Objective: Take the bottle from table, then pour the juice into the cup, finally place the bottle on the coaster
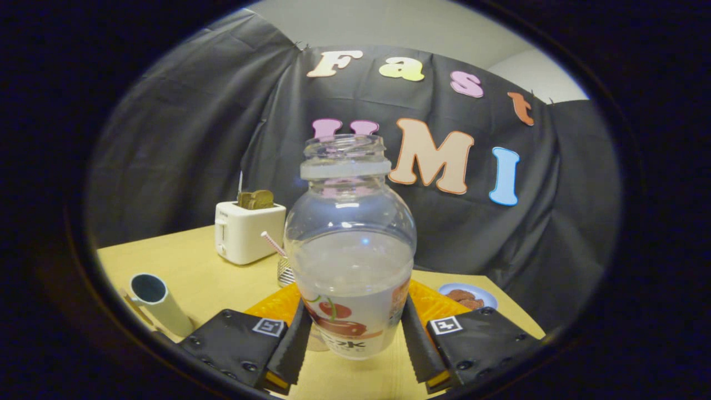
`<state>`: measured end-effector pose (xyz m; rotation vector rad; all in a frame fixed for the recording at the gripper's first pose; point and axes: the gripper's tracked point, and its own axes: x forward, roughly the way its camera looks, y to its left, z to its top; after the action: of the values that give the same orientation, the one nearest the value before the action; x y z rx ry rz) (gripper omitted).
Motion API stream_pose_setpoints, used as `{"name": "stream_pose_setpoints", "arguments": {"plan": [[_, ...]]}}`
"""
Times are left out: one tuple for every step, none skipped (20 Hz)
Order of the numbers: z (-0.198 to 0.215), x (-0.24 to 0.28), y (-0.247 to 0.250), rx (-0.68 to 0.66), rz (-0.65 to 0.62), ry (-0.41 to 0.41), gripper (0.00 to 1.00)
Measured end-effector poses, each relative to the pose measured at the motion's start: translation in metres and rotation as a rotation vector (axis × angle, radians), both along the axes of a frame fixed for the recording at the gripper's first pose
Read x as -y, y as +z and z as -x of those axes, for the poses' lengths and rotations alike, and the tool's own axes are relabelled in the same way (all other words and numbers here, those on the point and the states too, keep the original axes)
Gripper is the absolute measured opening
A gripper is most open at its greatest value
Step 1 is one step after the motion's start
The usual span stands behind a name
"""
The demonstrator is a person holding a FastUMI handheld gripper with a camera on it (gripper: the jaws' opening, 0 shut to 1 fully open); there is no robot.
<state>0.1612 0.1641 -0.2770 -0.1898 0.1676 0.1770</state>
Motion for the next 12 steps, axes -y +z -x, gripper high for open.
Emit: {"name": "stream_pose_setpoints", "arguments": {"plan": [[-0.004,-0.002,-0.002,0.008,-0.004,0.001,0.80],[-0.010,-0.002,-0.003,0.011,-0.006,-0.005,0.80],[-0.014,-0.003,-0.006,0.012,-0.011,-0.013,0.80],[-0.019,-0.004,-0.008,0.014,-0.017,-0.020,0.80],[-0.022,-0.006,-0.011,0.011,-0.024,-0.024,0.80],[-0.025,-0.010,-0.016,0.002,-0.036,-0.021,0.80],[-0.028,-0.015,-0.022,-0.011,-0.055,-0.013,0.80],[-0.030,-0.021,-0.028,-0.024,-0.074,-0.001,0.80],[-0.033,-0.025,-0.034,-0.035,-0.090,0.008,0.80],[-0.037,-0.029,-0.040,-0.046,-0.105,0.018,0.80],[-0.040,-0.031,-0.048,-0.062,-0.119,0.022,0.80],[-0.044,-0.034,-0.055,-0.077,-0.131,0.026,0.80]]}}
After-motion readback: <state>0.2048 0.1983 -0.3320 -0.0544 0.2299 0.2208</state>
